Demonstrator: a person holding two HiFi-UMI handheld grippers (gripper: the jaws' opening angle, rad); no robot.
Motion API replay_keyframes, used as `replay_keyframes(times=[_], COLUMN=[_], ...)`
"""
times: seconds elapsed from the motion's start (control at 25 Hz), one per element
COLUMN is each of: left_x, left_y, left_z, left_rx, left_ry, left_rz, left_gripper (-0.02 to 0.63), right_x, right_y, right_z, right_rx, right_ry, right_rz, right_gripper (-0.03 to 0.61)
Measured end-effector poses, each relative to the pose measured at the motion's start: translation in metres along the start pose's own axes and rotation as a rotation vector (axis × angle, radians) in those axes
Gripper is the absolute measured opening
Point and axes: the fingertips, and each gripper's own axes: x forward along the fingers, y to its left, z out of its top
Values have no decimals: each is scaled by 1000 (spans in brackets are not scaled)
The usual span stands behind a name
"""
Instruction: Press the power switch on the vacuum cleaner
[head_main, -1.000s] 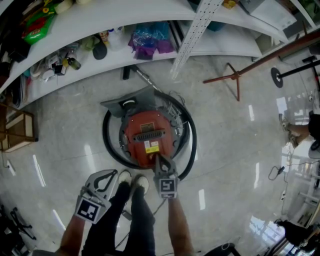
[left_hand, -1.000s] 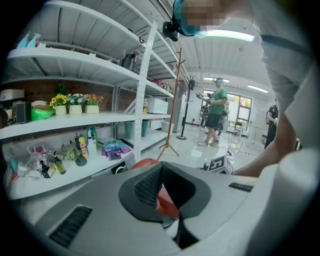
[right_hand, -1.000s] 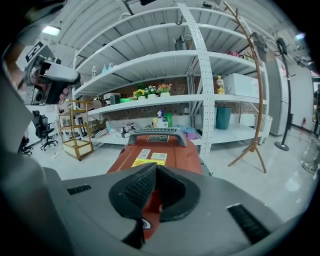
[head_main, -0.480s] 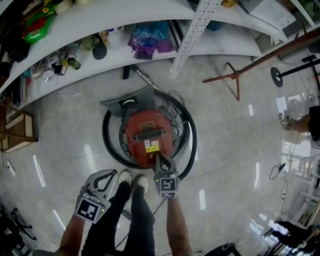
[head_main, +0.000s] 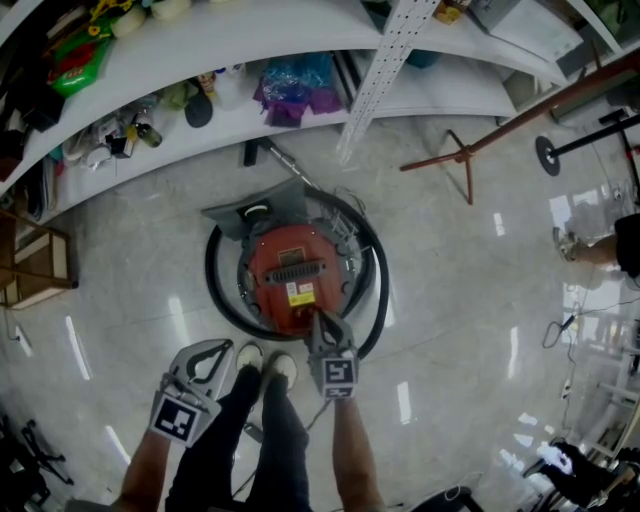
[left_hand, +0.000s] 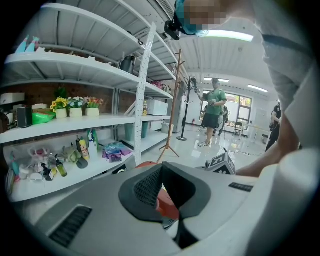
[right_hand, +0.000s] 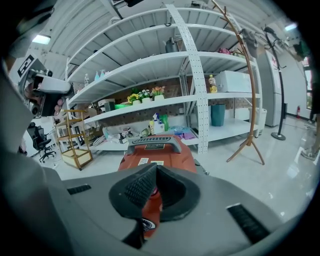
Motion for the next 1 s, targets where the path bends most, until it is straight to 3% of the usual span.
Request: replay_keyframes(times=[1.0], left_x=[-26], left_y=[-7], left_z=[76], left_rx=[-42], left_ry=[-38], left_rz=[-6], left_gripper=[9], right_x=[-63], right_y=[36], right_z=[93], right_rx=[14], right_ry=[-82], right_rz=[58], right_gripper=[11])
